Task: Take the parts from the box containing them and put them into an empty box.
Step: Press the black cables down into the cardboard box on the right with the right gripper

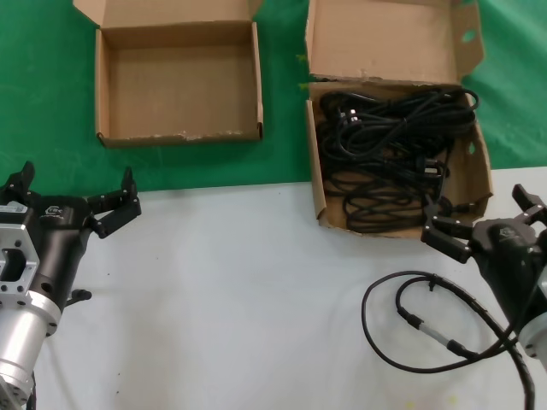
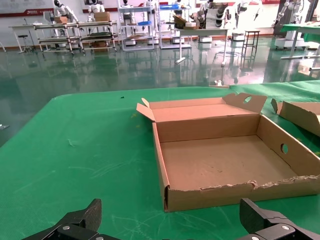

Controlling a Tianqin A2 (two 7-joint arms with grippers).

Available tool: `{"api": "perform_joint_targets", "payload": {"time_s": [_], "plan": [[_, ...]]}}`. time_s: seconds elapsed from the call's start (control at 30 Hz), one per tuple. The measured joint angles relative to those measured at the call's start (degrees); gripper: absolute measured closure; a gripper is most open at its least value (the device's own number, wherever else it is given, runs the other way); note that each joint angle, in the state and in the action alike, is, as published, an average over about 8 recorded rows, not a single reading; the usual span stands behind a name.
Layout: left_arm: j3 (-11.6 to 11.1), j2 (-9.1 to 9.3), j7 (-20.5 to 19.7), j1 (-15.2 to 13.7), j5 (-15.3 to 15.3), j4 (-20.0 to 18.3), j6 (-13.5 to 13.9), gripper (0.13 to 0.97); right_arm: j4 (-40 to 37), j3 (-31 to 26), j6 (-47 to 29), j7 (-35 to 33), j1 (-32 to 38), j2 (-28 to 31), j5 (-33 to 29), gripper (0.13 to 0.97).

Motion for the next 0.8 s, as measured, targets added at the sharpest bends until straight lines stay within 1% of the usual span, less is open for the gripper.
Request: {"api": "perform_joint_targets", "payload": {"time_s": [0.57, 0.8], "plan": [[0.0, 0.00, 0.0, 0.0, 0.0, 0.0, 0.0, 0.132, 0.0, 0.0, 0.0, 0.0, 0.0, 0.0, 0.0, 0.129], [0.0, 0.00, 0.0, 0.0, 0.0, 0.0, 0.0, 0.145, 0.0, 0.0, 0.0, 0.0, 0.0, 0.0, 0.0, 0.129]]}}
